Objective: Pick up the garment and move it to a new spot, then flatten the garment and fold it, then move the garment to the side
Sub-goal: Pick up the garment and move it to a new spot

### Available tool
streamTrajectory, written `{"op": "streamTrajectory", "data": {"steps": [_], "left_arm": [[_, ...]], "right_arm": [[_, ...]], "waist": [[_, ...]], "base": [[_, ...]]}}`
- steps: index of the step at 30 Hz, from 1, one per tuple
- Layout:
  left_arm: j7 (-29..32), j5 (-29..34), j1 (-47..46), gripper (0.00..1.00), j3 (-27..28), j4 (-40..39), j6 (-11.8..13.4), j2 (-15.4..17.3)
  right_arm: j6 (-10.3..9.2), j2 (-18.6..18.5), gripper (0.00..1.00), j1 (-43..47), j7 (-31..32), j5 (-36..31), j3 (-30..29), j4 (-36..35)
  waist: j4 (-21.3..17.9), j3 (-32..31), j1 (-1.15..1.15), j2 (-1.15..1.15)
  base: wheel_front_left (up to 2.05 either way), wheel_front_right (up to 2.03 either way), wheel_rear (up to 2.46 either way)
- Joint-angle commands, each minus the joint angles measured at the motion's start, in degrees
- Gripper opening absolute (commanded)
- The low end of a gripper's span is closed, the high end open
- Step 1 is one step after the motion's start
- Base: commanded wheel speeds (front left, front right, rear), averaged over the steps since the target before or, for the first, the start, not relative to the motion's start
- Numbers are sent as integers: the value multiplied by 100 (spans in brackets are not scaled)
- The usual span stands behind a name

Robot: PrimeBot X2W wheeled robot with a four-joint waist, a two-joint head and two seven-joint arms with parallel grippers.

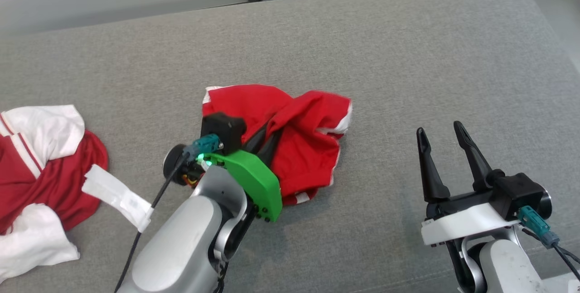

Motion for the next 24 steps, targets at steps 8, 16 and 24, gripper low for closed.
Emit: {"op": "streamTrajectory", "data": {"steps": [8,16,24], "left_arm": [[-549,135,307,0,-138,2344,20,-12],[-1601,231,675,100,39,2093,161,82],[-2081,811,1490,100,119,351,961,665]], "right_arm": [[-6,-7,100,70,-19,123,23,34],[-6,-3,100,450,-19,57,-210,104],[-6,-5,100,854,-19,-347,-552,17]], "waist": [[-735,46,0,6],[-499,-437,0,6],[-62,-884,0,6]], "base": [[0,0,0],[0,0,0],[0,0,0]]}}
